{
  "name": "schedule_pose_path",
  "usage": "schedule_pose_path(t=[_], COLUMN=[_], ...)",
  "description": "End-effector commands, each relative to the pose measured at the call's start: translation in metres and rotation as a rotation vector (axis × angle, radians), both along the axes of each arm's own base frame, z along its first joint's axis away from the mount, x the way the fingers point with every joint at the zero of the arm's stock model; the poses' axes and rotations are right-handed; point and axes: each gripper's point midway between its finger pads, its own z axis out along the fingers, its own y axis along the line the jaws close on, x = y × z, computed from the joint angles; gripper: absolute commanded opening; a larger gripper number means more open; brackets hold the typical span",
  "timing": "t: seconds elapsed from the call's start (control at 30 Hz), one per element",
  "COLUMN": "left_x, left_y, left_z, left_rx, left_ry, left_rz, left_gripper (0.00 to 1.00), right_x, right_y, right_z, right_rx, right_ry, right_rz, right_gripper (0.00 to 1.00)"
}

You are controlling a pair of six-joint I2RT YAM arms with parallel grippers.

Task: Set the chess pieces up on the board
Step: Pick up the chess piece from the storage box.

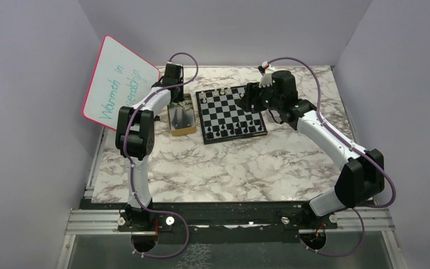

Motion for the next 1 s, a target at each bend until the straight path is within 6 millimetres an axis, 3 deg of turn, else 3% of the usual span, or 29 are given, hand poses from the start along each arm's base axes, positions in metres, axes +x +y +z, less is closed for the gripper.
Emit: schedule_pose_path(t=[0.0, 0.5, 0.97], left_x=[0.024, 0.022, 0.010], left_y=[-0.008, -0.016, -0.010], left_z=[0.010, -0.002, -0.020], left_rx=[0.004, 0.042, 0.067], left_ry=[-0.070, -0.041, 0.005], left_rz=[-0.049, -0.223, -0.272], left_gripper=[0.32, 0.31, 0.31], right_x=[0.001, 0.004, 0.004], right_y=[0.002, 0.001, -0.002], right_z=[0.004, 0.003, 0.004], right_rx=[0.008, -0.005, -0.019], right_ry=[-0.019, -0.027, -0.034], right_rz=[0.016, 0.011, 0.003], right_gripper=[0.63, 0.63, 0.63])
